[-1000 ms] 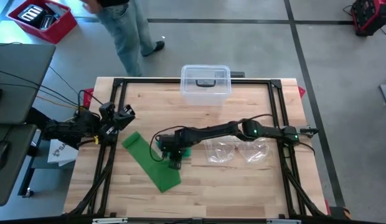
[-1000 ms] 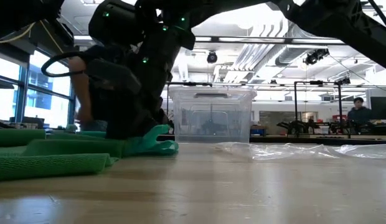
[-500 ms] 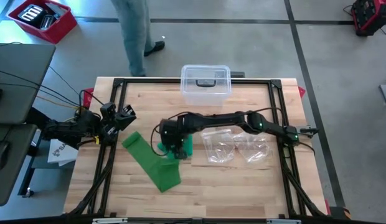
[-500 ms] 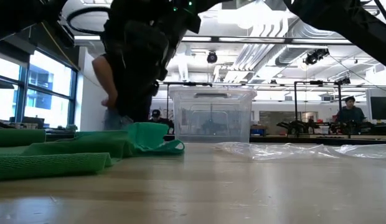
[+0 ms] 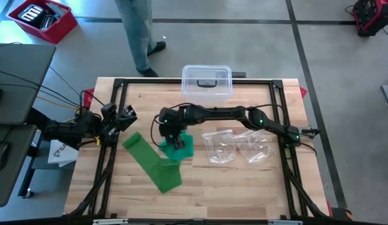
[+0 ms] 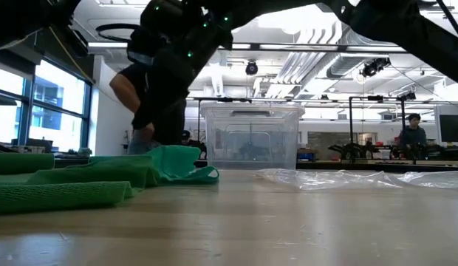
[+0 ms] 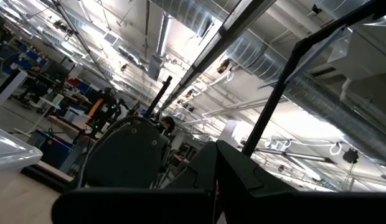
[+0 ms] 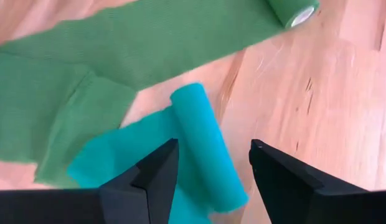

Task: Roll bandage
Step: Roll the blue bandage

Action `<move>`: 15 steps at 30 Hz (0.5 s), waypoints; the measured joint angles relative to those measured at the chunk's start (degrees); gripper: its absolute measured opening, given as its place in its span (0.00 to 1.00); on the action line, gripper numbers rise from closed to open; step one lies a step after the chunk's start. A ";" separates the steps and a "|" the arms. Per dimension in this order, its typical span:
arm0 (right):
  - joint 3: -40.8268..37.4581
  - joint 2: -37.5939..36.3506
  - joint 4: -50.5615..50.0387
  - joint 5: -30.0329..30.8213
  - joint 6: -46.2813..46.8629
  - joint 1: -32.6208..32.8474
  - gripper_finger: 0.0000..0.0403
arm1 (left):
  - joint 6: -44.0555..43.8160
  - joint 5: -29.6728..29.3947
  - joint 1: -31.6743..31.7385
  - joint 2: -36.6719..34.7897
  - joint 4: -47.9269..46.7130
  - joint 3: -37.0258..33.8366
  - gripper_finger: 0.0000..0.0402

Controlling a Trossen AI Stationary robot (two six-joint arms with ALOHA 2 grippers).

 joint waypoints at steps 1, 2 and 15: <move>0.00 0.52 1.05 -0.15 -0.66 -0.08 0.48 | 0.43 0.02 0.00 0.00 0.00 0.00 0.01; 0.00 0.92 2.33 -0.17 -1.35 -0.21 0.48 | 0.82 0.05 0.00 0.00 -0.02 0.00 0.01; -0.04 7.03 4.64 -13.05 -4.36 -2.73 0.48 | 1.21 -0.02 0.00 0.02 -0.87 0.00 0.01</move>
